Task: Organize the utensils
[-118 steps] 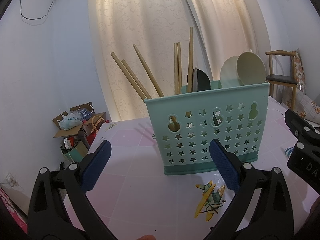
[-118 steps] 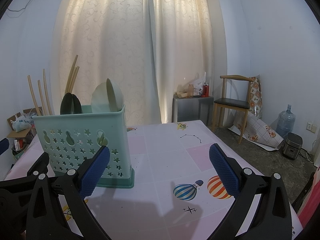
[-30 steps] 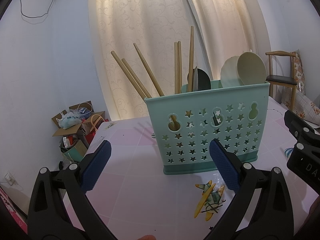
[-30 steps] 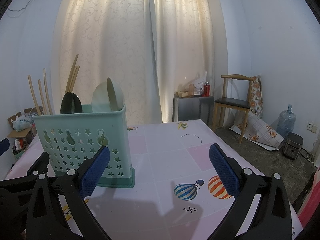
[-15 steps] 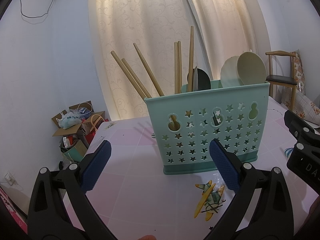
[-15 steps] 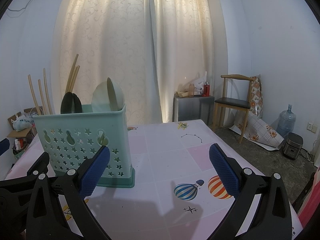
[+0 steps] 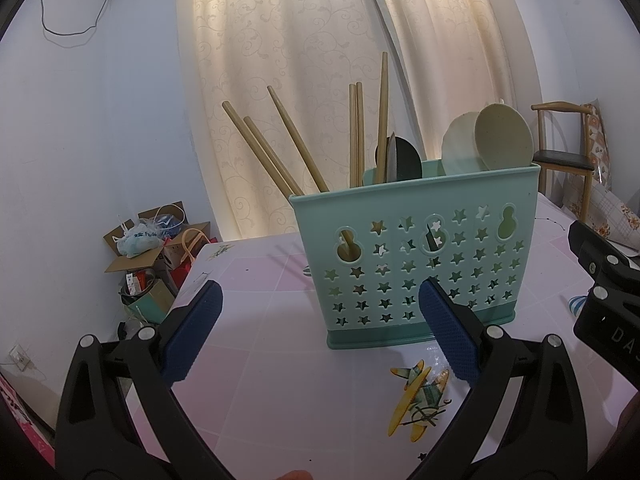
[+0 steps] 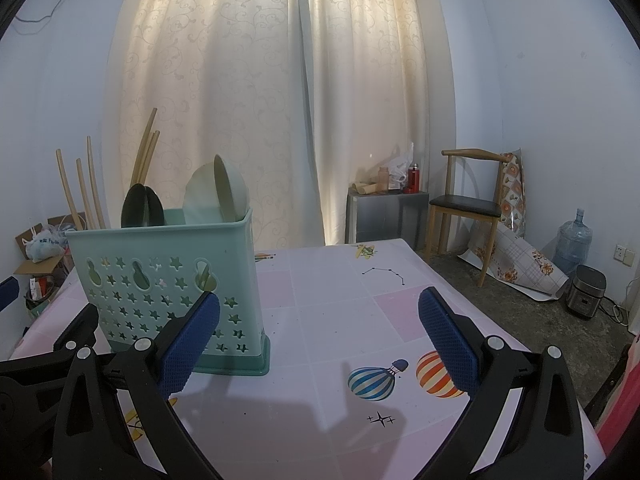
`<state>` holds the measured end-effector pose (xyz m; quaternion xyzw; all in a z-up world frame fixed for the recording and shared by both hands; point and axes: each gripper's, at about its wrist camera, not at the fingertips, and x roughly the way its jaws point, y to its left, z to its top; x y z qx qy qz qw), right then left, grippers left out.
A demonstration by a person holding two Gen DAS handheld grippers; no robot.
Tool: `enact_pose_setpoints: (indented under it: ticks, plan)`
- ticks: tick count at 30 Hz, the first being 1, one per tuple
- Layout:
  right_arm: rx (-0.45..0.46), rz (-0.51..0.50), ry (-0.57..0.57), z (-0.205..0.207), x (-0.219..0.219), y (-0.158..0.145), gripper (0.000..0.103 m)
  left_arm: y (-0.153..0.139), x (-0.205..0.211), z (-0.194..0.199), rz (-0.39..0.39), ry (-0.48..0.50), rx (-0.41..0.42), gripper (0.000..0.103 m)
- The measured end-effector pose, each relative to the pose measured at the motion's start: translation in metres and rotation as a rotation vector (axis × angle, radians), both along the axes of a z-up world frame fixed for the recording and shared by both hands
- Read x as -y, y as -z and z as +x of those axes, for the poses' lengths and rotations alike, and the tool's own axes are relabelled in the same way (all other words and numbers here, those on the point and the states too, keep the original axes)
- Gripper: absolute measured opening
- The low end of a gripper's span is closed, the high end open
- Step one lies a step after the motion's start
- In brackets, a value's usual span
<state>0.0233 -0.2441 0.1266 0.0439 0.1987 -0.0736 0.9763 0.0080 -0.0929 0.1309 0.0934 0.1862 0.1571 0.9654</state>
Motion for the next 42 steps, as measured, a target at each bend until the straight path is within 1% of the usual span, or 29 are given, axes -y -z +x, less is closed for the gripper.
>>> enact_pose_setpoints:
  ticks: [42]
  plan:
    - [-0.001,0.0,0.0,-0.0003,0.0009,-0.0001,0.097,-0.001,-0.0028,-0.0005,-0.001,0.0,-0.002,0.095]
